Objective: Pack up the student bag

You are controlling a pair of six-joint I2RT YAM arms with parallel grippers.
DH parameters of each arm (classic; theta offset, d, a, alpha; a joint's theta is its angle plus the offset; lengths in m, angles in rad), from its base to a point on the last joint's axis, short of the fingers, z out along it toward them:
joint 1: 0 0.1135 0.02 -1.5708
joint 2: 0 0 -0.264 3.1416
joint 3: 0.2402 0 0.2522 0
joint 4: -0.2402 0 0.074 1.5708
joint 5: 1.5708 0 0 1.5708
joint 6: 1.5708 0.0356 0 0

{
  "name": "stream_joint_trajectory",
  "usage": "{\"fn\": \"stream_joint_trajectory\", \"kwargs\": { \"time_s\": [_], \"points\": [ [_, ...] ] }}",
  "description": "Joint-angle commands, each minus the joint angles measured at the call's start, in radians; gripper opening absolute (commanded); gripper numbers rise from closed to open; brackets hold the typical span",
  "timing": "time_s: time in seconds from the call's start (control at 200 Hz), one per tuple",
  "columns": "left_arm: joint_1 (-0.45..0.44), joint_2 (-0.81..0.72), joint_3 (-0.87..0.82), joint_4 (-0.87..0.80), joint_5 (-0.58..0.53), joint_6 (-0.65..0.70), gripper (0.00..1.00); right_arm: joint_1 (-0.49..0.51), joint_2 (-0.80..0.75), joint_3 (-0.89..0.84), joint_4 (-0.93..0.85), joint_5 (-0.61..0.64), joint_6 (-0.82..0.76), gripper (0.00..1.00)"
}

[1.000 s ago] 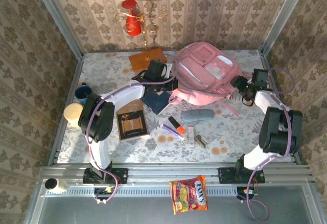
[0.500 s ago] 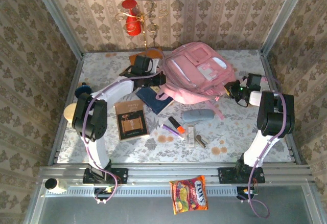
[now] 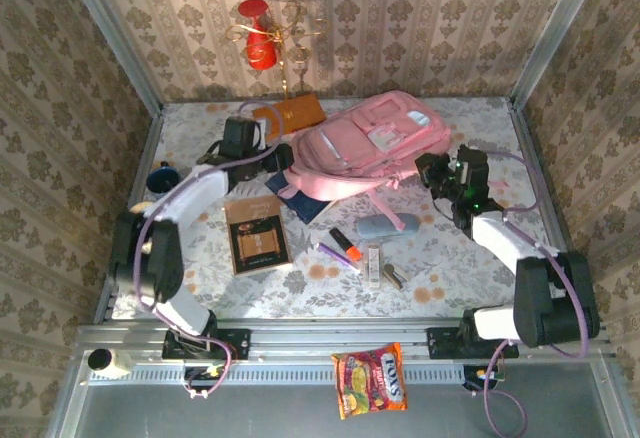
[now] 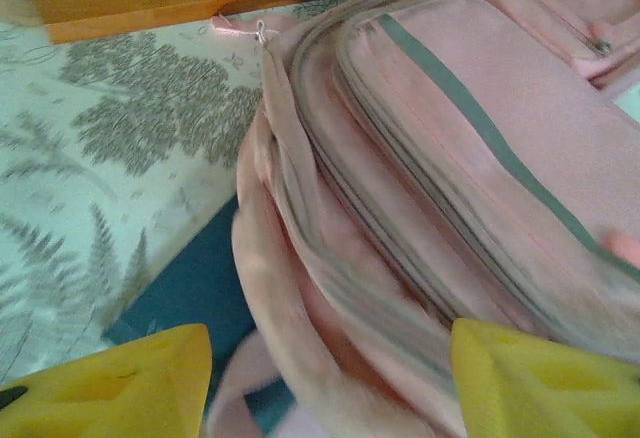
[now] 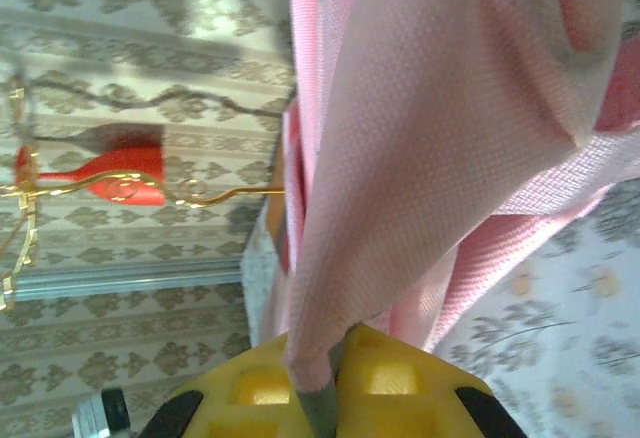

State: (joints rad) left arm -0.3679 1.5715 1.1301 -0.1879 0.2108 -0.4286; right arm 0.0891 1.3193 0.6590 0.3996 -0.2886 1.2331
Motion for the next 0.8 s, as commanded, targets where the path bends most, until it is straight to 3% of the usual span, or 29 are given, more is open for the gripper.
{"fn": "stream_joint_trajectory", "kwargs": {
  "time_s": [0.0,0.155,0.325,0.59,0.795],
  "points": [
    [-0.101,-0.219,-0.099,0.024,-0.089,0.022,0.65,0.07,-0.071,0.01,0.024,0.152,0.071,0.03],
    [-0.375,-0.353,-0.229,0.116,-0.111,0.036,0.58,0.137,-0.101,0.043,0.007,0.214,0.066,0.03],
    [-0.572,-0.249,-0.275,0.312,-0.124,0.052,0.46,0.182,-0.106,0.087,-0.022,0.228,0.046,0.03],
    [-0.656,0.013,-0.179,0.523,-0.213,0.162,0.37,0.195,-0.111,0.108,-0.031,0.226,0.042,0.02],
    [-0.642,0.119,-0.129,0.602,-0.322,0.206,0.36,0.195,-0.124,0.103,-0.038,0.218,0.037,0.02]
  ]
}}
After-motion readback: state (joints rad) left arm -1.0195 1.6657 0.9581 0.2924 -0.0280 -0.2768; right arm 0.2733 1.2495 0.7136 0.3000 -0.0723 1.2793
